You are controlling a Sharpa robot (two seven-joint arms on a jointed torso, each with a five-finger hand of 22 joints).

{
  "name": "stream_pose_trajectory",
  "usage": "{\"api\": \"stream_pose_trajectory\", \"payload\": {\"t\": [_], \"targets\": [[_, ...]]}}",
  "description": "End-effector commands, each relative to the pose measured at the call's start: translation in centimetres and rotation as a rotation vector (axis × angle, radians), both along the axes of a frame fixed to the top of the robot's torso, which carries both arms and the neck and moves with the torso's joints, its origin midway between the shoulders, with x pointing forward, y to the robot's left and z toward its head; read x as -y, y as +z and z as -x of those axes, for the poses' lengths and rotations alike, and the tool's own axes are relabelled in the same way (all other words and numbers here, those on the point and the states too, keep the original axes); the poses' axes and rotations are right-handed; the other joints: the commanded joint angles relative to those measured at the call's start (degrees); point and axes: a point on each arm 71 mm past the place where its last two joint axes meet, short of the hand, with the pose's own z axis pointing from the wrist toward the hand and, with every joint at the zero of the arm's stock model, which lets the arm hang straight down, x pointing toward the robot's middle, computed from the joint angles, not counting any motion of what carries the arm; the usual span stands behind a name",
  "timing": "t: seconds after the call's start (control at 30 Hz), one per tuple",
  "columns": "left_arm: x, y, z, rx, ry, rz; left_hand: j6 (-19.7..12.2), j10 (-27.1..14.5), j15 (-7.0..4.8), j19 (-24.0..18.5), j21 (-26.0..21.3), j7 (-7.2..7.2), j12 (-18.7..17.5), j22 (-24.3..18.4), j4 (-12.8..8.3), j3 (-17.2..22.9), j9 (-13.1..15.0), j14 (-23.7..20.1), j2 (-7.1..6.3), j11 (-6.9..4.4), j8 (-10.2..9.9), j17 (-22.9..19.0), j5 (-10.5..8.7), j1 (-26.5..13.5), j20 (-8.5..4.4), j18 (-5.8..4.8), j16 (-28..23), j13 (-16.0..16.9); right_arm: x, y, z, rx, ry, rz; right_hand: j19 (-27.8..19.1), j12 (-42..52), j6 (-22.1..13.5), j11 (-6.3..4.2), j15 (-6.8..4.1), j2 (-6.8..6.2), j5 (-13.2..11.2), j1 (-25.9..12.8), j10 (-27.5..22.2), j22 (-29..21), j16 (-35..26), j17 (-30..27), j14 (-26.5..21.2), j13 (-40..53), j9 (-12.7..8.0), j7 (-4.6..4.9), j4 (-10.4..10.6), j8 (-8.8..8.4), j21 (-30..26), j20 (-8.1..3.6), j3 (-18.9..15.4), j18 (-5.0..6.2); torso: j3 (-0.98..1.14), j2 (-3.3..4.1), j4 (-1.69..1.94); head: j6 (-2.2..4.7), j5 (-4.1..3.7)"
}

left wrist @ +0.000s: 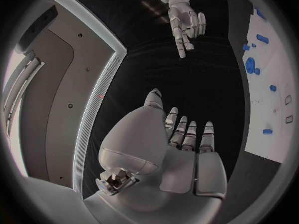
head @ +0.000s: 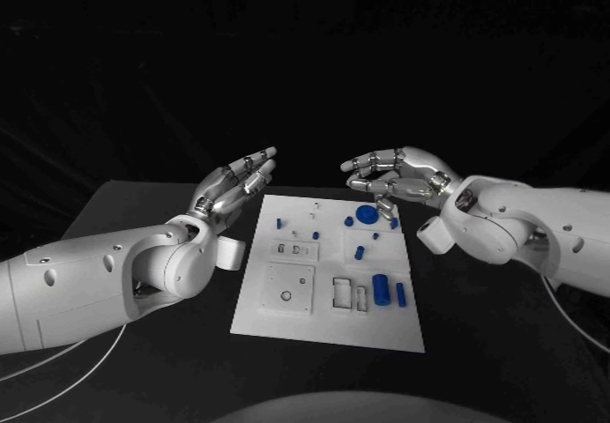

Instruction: Assemble the parts on the task board

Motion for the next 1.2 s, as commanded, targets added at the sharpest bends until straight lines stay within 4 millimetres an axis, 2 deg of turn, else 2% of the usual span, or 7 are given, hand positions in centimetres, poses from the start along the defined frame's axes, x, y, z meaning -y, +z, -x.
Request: {"api": "stream_pose_trajectory", "payload": {"t": [0.03, 0.13, 0.27, 0.47, 0.67, 0.97, 1.2], "targets": [[0.4, 1.0, 0.6, 0.022, -0.077, 0.001, 0.61, -0.66, 0.55, -0.02, 0.33, 0.26, 0.30, 0.00, -0.03, -0.32, 0.05, -0.25, -0.08, 0.06, 0.34, -0.22, 0.43, 0.93, 0.64, 0.44, -0.11, -0.21, -0.9, 0.2, 0.6, 0.366, 0.170, 0.712, 18.38, -1.22, 8.53, -1.83, -3.23, -5.89, -8.14, 0.75, 12.61, 33.98, 24.19, 30.46, 19.61, -0.30, 2.85, -1.06, 0.05, 2.12, 28.05, -3.27, 10.26, -4.21, 0.03, 2.86, 0.80, 0.35, -0.58], [0.2, 2.1, 1.3, 0.036, -0.091, 0.002, 0.82, -1.00, 0.89, 0.31, 0.50, 0.44, 0.85, 0.07, -0.03, -0.36, 0.04, -0.25, -0.09, 0.32, 0.56, -0.27, 0.84, 1.38, 1.06, 0.47, 0.12, -0.29, -1.0, 2.6, 0.1, 0.577, 0.126, 0.940, 18.79, -4.16, 9.88, -2.91, -5.16, -9.56, -13.05, -1.07, 14.00, 35.05, 24.20, 31.15, 20.17, -1.22, 3.34, -3.10, 2.69, 1.05, 28.59, -4.65, 14.67, -4.42, 0.12, 4.76, 1.42, 1.23, -1.06], [-0.5, 3.4, 2.1, 0.059, -0.100, -0.009, 1.14, -1.01, 1.48, 0.70, 0.71, 0.91, 2.01, 0.14, -0.03, -0.50, 0.04, -0.01, -0.22, 0.78, 0.87, -0.28, 1.25, 1.84, 1.66, 0.49, 0.64, -0.32, -1.2, 5.1, -0.8, 0.714, 0.045, 1.067, 18.78, -6.96, 9.84, -2.58, -5.20, -12.96, -14.74, -3.57, 13.38, 35.25, 23.99, 31.04, 20.28, -1.68, 3.79, -3.22, 4.91, -0.26, 28.67, -5.03, 16.61, -4.45, 0.25, 6.97, 2.12, 2.30, -1.65], [-0.8, 4.4, 2.9, 0.086, -0.109, -0.028, 1.51, -1.20, 1.90, 0.81, 0.77, 1.27, 2.54, 0.15, -0.11, -0.53, 0.06, -0.17, -0.44, 1.09, 1.14, -0.42, 1.62, 2.45, 2.10, 0.48, 0.61, -0.42, -0.9, 6.5, -1.4, 0.786, -0.010, 1.112, 18.19, -9.84, 10.62, -2.41, -4.99, -15.31, -11.42, -3.28, 12.94, 34.62, 23.68, 30.55, 20.12, -1.77, 4.72, -2.70, 5.28, -1.28, 28.36, -4.79, 20.71, -4.26, 0.36, 8.57, 3.07, 2.46, -2.56], [-0.8, 5.0, 3.4, 0.131, -0.127, -0.057, 2.05, -1.22, 2.09, 1.12, 0.95, 1.53, 3.25, 0.21, -0.13, -0.50, 0.11, 0.08, -0.57, 1.38, 1.45, -0.40, 2.05, 3.03, 2.39, 0.51, 1.14, -0.45, -0.7, 6.8, -1.7, 0.826, -0.035, 1.103, 17.68, -9.55, 10.77, -2.50, -5.00, -17.22, -7.10, -3.69, 14.08, 34.12, 23.40, 30.01, 19.88, 0.03, 5.98, -1.97, 5.07, -1.96, 28.08, -4.75, 24.27, -4.10, 0.32, 10.15, 3.03, 3.52, -2.53], [-0.9, 5.1, 3.5, 0.138, -0.140, -0.067, 2.58, -1.32, 2.25, 1.16, 0.98, 1.82, 3.63, 0.21, -0.15, -0.41, 0.17, 0.12, -0.57, 1.64, 1.75, -0.44, 2.32, 3.48, 2.58, 0.50, 1.30, -0.51, -0.6, 5.3, -2.5, 0.820, -0.037, 1.098, 16.93, -8.79, 10.42, -2.24, -4.83, -17.99, -6.59, -4.98, 13.21, 33.18, 22.97, 29.06, 19.50, 2.07, 6.81, -1.51, 5.27, -2.68, 27.59, -4.62, 25.96, -3.85, 0.38, 10.66, 2.76, 3.57, -2.46], [-0.8, 4.9, 3.1, 0.134, -0.150, -0.071, 3.15, -1.27, 2.42, 1.18, 1.00, 2.05, 4.16, 0.20, -0.16, -0.32, 0.23, 0.15, -0.53, 1.90, 2.05, -0.47, 2.52, 3.85, 2.72, 0.50, 1.46, -0.51, -0.8, 3.3, -3.3, 0.791, -0.023, 1.086, 16.61, -6.72, 12.21, -2.43, -4.92, -18.44, -5.96, -6.95, 12.73, 32.88, 22.70, 28.59, 19.31, 5.39, 8.52, 0.57, 5.41, -2.34, 27.30, -4.62, 27.12, -3.73, 0.43, 10.30, 2.90, 3.30, -2.53]]}}
